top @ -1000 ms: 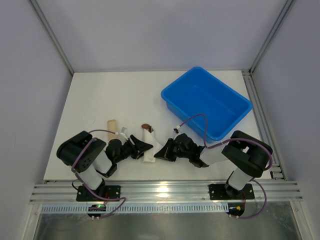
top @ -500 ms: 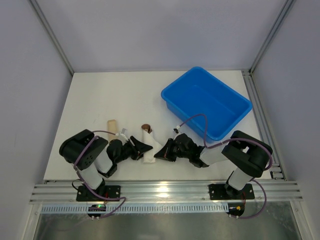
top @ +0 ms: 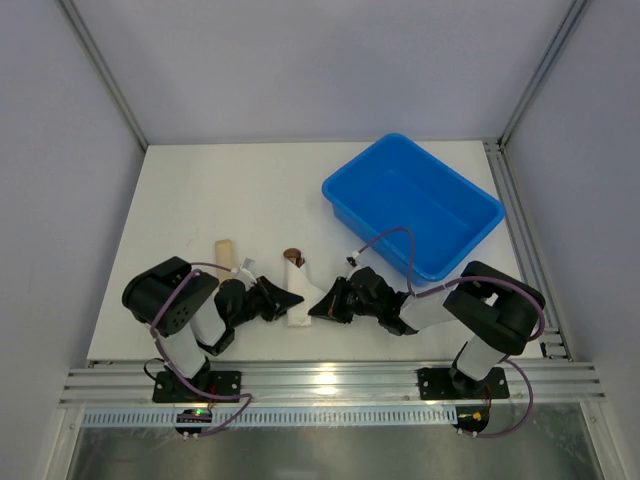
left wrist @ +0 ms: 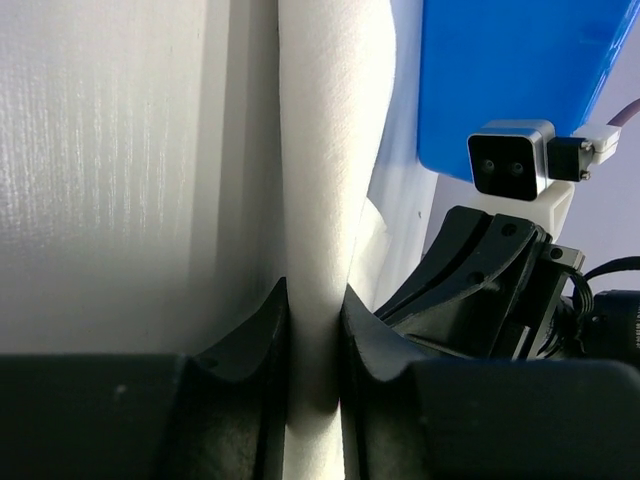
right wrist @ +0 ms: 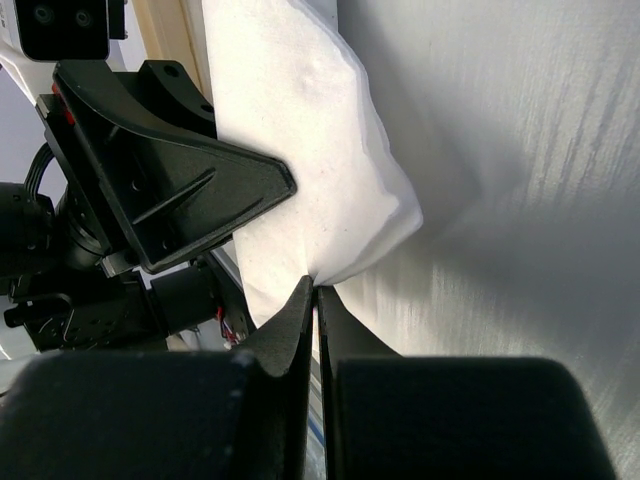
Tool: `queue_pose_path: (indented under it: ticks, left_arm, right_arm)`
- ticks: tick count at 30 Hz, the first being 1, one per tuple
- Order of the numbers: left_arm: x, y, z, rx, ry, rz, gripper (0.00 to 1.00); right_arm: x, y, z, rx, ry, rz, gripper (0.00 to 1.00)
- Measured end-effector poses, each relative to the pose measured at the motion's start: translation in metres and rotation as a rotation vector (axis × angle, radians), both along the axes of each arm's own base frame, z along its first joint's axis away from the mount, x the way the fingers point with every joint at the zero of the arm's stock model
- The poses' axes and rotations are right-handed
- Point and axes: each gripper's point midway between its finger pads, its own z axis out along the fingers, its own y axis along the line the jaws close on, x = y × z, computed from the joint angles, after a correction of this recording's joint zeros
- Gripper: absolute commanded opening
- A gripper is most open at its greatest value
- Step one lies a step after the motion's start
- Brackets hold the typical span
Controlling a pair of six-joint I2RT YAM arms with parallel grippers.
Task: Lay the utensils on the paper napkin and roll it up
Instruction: Pick up the napkin from the center of the board.
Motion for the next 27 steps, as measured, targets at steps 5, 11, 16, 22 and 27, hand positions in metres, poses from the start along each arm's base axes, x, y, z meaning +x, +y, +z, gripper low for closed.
queue_pose_path:
  ticks: [5,11,16,22,27]
  left_arm:
    - [0.000,0.000,-0.001,0.002,-0.001,-0.002,0.01]
    - [0.000,0.000,-0.001,0.005,-0.004,-0.004,0.00]
    - [-0.001,0.000,-0.001,0.015,-0.018,-0.011,0.00]
    - [0.000,0.000,0.002,0.023,-0.050,-0.023,0.00]
    - [-0.002,-0.001,0.003,0.028,-0.070,-0.046,0.00]
  right_arm:
    - [-0.001,0.000,-0.001,-0.005,-0.005,0.005,0.04]
    - [-0.001,0.000,-0.001,-0.012,-0.017,0.015,0.04]
    - [-0.001,0.000,-0.002,-0.039,-0.036,0.035,0.16]
    - [0.001,-0.002,0.007,-0.081,-0.093,0.058,0.35]
    - [0.005,-0.004,0.016,-0.118,-0.141,0.073,0.42]
